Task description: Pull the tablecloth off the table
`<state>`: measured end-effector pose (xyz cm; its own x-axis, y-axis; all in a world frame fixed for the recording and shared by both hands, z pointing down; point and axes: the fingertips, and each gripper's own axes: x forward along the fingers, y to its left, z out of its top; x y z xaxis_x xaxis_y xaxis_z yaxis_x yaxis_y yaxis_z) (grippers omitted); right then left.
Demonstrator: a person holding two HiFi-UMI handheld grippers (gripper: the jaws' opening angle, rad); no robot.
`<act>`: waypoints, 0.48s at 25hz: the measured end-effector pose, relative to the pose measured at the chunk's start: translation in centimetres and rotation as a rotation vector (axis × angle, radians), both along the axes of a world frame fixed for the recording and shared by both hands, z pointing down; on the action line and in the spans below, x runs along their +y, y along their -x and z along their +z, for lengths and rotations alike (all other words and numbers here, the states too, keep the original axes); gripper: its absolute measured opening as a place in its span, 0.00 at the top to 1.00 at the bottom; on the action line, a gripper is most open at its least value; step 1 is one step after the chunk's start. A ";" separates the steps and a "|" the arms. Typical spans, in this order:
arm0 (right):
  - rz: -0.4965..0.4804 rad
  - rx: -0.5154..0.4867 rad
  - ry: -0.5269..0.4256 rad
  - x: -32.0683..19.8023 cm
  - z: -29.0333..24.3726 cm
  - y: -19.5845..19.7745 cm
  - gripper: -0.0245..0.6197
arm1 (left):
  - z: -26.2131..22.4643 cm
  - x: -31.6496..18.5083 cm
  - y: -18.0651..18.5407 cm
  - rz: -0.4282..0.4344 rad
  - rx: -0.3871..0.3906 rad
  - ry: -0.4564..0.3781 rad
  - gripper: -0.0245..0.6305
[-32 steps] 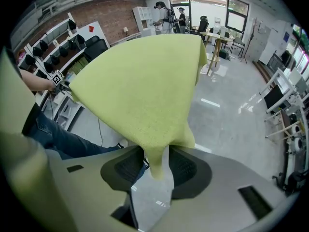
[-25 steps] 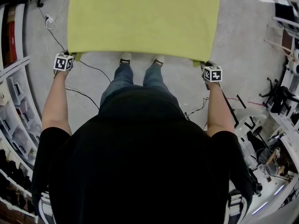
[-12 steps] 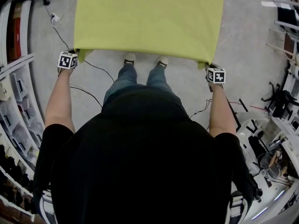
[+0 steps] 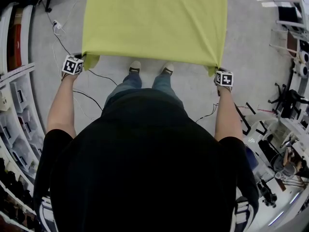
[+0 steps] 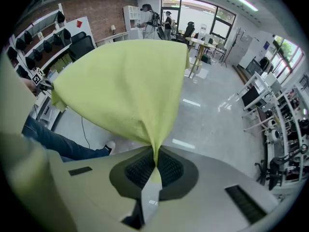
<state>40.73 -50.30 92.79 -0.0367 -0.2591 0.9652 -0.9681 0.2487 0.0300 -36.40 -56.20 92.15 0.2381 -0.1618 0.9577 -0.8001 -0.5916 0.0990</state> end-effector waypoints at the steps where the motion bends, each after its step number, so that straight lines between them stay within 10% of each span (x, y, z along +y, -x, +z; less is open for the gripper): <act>1: -0.002 0.016 -0.002 0.3 -0.5 0.3 0.93 | -0.2 0.3 0.3 0.018 0.008 -0.002 0.93; 12: 0.007 0.086 -0.035 4.5 -4.6 1.9 0.93 | -4.0 4.3 1.9 0.100 0.025 -0.058 0.93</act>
<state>38.79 -45.78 88.19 0.0475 -0.2929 0.9550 -0.9634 0.2392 0.1213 -38.27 -51.85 88.13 0.2794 -0.1913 0.9409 -0.7348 -0.6734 0.0813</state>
